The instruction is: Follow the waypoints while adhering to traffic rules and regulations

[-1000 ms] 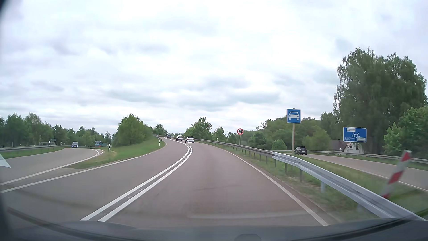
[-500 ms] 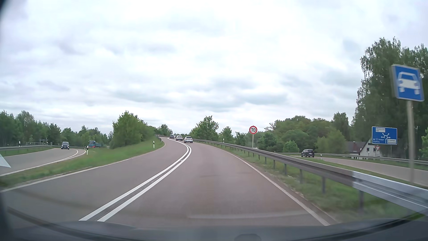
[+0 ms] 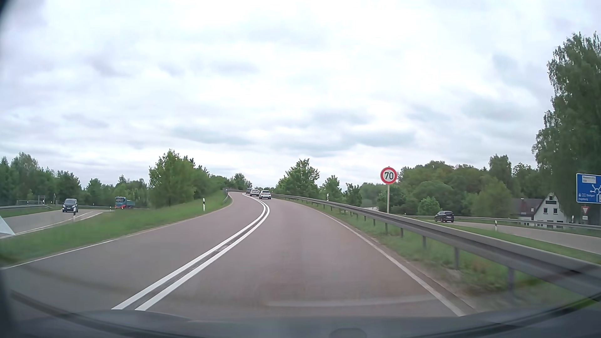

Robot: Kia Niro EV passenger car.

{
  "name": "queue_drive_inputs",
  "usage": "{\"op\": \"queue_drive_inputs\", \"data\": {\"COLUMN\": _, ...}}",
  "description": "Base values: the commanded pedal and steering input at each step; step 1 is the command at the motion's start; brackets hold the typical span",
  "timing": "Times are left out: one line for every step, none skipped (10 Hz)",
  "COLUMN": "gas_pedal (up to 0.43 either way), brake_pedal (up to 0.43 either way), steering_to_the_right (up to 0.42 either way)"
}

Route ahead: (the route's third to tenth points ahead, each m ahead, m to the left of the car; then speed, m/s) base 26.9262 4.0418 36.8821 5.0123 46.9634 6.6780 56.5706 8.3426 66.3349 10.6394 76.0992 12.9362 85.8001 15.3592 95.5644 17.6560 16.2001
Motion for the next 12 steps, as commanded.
{"op": "queue_drive_inputs", "data": {"gas_pedal": 0.209, "brake_pedal": 0.0, "steering_to_the_right": -0.021}}
{"op": "queue_drive_inputs", "data": {"gas_pedal": 0.209, "brake_pedal": 0.0, "steering_to_the_right": -0.021}}
{"op": "queue_drive_inputs", "data": {"gas_pedal": 0.209, "brake_pedal": 0.0, "steering_to_the_right": -0.021}}
{"op": "queue_drive_inputs", "data": {"gas_pedal": 0.209, "brake_pedal": 0.0, "steering_to_the_right": -0.021}}
{"op": "queue_drive_inputs", "data": {"gas_pedal": 0.209, "brake_pedal": 0.0, "steering_to_the_right": -0.021}}
{"op": "queue_drive_inputs", "data": {"gas_pedal": 0.209, "brake_pedal": 0.0, "steering_to_the_right": -0.021}}
{"op": "queue_drive_inputs", "data": {"gas_pedal": 0.209, "brake_pedal": 0.0, "steering_to_the_right": -0.021}}
{"op": "queue_drive_inputs", "data": {"gas_pedal": 0.209, "brake_pedal": 0.0, "steering_to_the_right": -0.021}}
{"op": "queue_drive_inputs", "data": {"gas_pedal": 0.209, "brake_pedal": 0.0, "steering_to_the_right": -0.021}}
{"op": "queue_drive_inputs", "data": {"gas_pedal": 0.209, "brake_pedal": 0.0, "steering_to_the_right": -0.021}}
{"op": "queue_drive_inputs", "data": {"gas_pedal": 0.209, "brake_pedal": 0.0, "steering_to_the_right": -0.021}}
{"op": "queue_drive_inputs", "data": {"gas_pedal": 0.209, "brake_pedal": 0.0, "steering_to_the_right": -0.021}}
